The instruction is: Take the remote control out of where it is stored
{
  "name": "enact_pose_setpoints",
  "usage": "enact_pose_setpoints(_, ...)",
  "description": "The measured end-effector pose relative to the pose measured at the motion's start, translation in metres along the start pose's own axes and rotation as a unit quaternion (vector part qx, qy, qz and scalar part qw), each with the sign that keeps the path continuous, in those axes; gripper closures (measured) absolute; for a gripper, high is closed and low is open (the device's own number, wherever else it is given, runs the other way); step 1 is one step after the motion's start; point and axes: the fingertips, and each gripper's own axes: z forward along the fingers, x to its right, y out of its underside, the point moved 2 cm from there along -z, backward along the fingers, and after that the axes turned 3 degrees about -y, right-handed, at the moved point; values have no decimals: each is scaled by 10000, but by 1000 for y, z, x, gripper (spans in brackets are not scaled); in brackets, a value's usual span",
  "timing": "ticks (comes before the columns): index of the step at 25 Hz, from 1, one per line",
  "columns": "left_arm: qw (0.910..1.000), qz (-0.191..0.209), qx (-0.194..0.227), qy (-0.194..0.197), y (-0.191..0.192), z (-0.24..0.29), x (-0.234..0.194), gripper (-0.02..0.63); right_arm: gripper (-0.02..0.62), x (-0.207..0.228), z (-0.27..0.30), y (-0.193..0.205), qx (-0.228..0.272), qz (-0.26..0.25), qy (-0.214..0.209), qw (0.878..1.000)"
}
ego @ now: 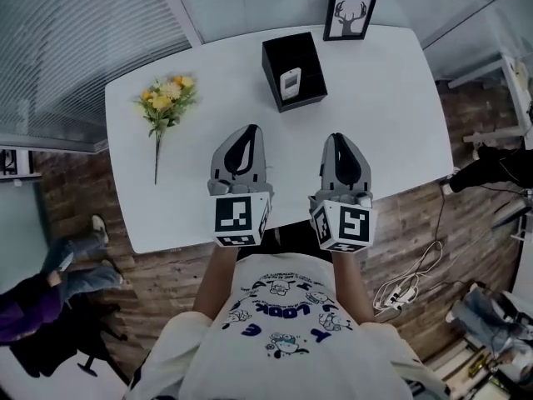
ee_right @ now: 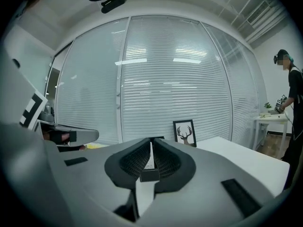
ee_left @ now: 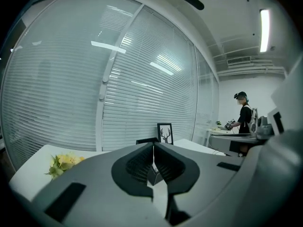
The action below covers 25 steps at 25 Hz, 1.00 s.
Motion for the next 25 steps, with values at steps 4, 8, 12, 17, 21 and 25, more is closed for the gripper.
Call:
enact_pose_setpoints(4, 10000, -32, -50, -31, -1, 31, 6, 589, 549, 19, 28, -1, -75, 34, -160, 9998)
enact_pose_setpoints(8, 9999, -51, -135, -46, 4, 61, 11, 589, 549, 35, 52, 4, -207, 51, -308, 9993)
enact_pose_setpoints(12, 9994, -48, -335, -94, 15, 85, 12, 588, 549, 47, 72, 14, -378, -5, -434, 9983)
enact_pose_setpoints(17, 9980, -64, -610, -127, 32, 109, 11, 558, 549, 57, 94, 27, -550, -31, -581, 9968)
enact_pose_setpoints(21, 9967, 56, -813, 29, 45, 128, 15, 478, 549, 63, 110, 36, -663, -24, -666, 9956)
enact_pose_setpoints(25, 9952, 31, -964, 145, 55, 142, 17, 429, 549, 68, 119, 45, -810, -4, -754, 9939)
